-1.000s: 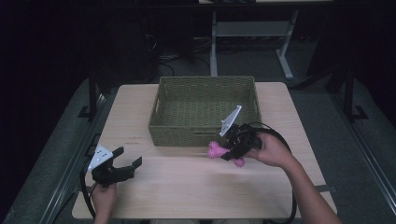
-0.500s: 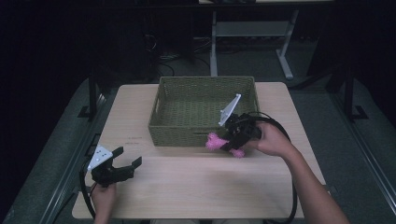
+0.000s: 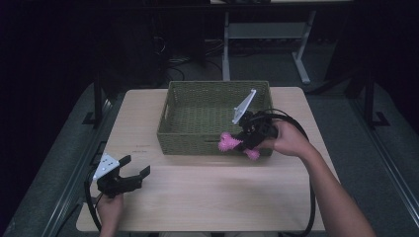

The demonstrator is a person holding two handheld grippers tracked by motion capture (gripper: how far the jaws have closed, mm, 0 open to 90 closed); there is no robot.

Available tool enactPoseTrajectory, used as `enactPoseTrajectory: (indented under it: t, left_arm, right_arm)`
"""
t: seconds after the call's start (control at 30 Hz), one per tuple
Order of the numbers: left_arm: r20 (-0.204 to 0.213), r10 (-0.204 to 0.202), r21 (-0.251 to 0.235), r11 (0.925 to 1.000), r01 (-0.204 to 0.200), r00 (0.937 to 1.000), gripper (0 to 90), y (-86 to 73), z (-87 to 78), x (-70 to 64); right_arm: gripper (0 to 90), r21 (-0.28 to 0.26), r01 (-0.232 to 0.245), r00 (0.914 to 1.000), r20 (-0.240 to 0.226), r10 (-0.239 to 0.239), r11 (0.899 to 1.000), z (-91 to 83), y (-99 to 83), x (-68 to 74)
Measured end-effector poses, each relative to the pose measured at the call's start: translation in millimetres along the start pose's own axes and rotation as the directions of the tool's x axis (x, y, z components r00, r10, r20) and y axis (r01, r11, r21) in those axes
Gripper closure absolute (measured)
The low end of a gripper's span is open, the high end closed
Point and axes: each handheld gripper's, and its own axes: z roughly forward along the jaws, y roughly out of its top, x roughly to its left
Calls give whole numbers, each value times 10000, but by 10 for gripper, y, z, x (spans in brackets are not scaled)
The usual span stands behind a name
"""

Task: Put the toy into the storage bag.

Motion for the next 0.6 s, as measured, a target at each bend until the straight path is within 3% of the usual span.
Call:
enactPoseTrajectory:
  t: [0.6]
  left_arm:
    - [-9,-29,-53,10000,29,10000,128,0,-12,14]
  right_arm:
    - [585,183,-12,10000,39,12,9998,-88,173,-234]
